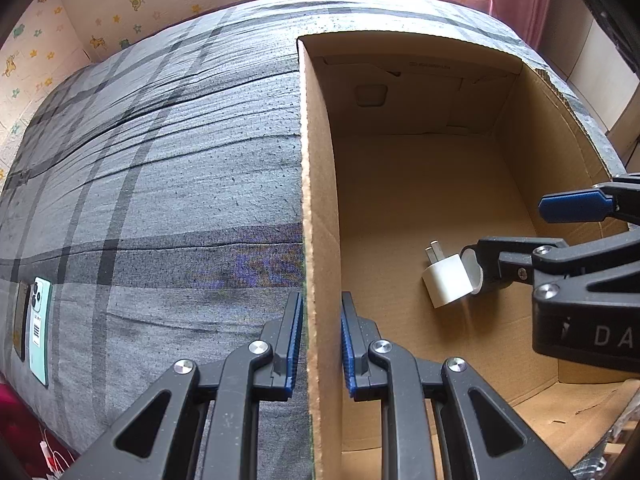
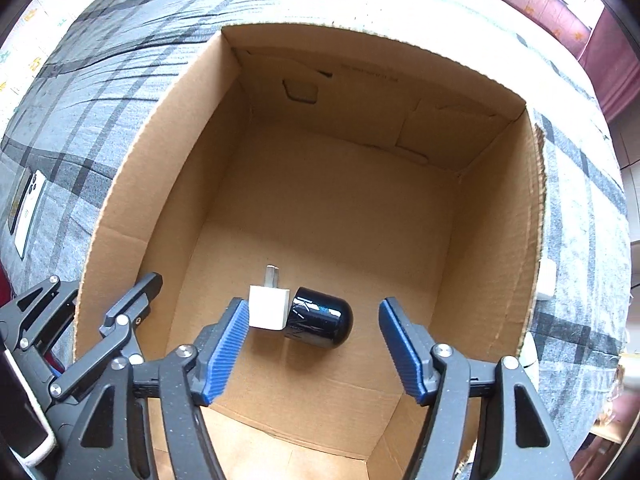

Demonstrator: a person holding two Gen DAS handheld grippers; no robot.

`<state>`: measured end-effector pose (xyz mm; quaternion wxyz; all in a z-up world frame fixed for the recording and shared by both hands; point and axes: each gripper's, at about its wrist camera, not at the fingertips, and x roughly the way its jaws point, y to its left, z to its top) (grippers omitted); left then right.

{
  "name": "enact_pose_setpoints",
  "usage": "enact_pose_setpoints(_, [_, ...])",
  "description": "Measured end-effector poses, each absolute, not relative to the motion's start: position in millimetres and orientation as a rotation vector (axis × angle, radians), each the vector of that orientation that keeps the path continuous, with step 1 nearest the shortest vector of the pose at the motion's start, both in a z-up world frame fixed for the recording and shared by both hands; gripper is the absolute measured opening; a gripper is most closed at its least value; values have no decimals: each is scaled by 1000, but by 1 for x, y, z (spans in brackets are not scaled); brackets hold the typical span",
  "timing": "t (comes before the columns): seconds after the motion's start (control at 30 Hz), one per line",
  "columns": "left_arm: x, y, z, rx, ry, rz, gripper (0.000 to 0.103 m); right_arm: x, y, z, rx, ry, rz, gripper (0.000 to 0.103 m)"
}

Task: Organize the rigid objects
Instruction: 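Lower the black cup beside the charger and open the right gripper, then withdraw the right gripper from the box toward the remaining items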

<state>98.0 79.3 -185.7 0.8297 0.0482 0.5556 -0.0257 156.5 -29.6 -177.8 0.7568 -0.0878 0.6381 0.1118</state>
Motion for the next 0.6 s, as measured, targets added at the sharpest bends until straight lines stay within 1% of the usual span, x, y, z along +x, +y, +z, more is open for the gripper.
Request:
enact_pose_setpoints(0.03, [98,79,-186,103,1179,-54,21,156,-30,-175,-192,1384,240,74])
enact_pose_setpoints(0.1, [98,80,-186,103,1179,-53,21,155,-32,-171,-187,1377,231,81])
enact_pose_setpoints(0.23, [98,80,-186,103,1179,-55,21,152,-33,-163,-192,1350,217,88])
enact_pose_setpoints(0.3, [98,80,-186,105,1179,-53,21,147,-28,-154,-193,1335,217,95])
enact_pose_setpoints(0.43, [99,80,-186,105,1180,-53,21,145,-31,-143,-178,1318,210,98])
enact_pose_setpoints(0.5, [99,80,-186,105,1180,-53,21,146,-38,-136,-173,1304,207,101])
enact_pose_setpoints(0.6, [98,80,-186,106,1180,-53,21,146,-48,-125,-155,1288,204,102])
